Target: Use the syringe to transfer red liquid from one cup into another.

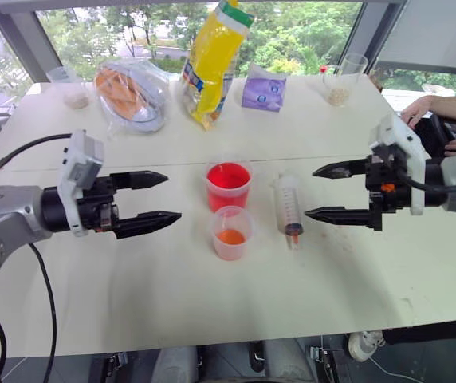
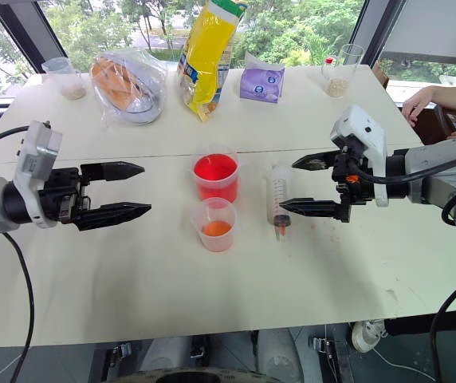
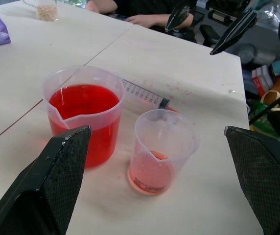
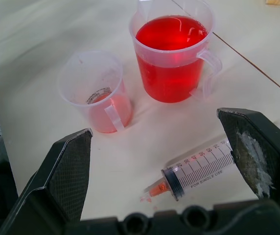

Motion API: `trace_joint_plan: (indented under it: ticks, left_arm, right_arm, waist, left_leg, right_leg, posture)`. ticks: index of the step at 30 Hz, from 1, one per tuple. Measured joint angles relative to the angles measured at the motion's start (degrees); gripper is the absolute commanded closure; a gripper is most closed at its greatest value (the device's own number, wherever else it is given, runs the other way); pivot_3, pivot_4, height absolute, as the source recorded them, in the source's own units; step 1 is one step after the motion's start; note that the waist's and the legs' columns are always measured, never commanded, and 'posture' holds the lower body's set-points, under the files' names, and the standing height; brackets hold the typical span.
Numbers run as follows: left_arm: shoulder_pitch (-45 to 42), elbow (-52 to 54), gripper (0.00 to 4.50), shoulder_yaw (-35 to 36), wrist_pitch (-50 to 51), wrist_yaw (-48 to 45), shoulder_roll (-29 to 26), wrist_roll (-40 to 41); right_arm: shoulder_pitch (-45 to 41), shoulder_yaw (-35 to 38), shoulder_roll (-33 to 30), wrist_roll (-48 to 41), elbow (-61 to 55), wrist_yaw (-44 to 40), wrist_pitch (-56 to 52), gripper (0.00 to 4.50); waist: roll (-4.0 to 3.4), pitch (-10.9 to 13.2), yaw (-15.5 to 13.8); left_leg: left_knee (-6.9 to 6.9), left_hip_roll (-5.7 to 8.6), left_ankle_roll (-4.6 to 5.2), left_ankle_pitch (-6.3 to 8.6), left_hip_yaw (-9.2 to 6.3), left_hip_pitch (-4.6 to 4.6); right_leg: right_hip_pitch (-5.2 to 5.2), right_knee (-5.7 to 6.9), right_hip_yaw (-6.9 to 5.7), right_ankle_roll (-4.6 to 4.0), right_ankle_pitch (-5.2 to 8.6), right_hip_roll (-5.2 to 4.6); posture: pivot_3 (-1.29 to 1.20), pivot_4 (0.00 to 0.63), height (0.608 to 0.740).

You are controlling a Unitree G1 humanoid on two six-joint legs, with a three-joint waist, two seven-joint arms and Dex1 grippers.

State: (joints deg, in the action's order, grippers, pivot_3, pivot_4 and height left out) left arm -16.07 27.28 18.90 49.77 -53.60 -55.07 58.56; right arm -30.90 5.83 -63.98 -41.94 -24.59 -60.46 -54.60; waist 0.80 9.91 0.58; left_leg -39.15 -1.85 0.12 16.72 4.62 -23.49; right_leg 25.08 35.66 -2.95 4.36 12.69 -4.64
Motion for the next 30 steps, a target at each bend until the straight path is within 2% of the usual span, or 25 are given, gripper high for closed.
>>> trace_joint_plan:
  ticks: [12,22,30]
  left_arm:
    - [-0.1,-0.2,0.0,0.0,-0.2,0.0,0.0,0.4]
    - [-0.6,-0.2,0.0,-0.5,-0.8,-0.3,0.6,0.0]
    - [-2.8,-1.6,0.0,-3.3,-2.1,-1.0,1.8,-1.8]
  right_arm:
    - [-0.2,-0.1,0.1,0.0,0.2,1.1,-0.8,0.03]
    - [-3.7,-3.6,1.1,0.2,1.9,3.3,-5.2,0.03]
    - [-18.7,-15.7,5.3,4.5,12.1,8.0,-17.9,0.03]
  waist:
    - [0.0,0.0,0.0]
    - [0.0,0.0,0.0]
    - [0.0,0.0,0.2]
  left_leg:
    - [0.0,0.0,0.0,0.0,0.0,0.0]
    - [-0.02,0.01,-0.01,0.0,0.0,0.02]
    - [-0.05,0.03,-0.01,-0.01,0.03,0.06]
  right_leg:
    - [-0.01,0.01,0.0,0.0,0.0,0.0]
    - [-0.01,0.04,0.0,0.0,-0.01,0.01]
    - [0.04,0.21,0.04,-0.01,0.0,0.02]
  posture:
    - [0.0,0.15,0.74]
    - [0.0,0.15,0.74]
    - [0.0,0.15,0.74]
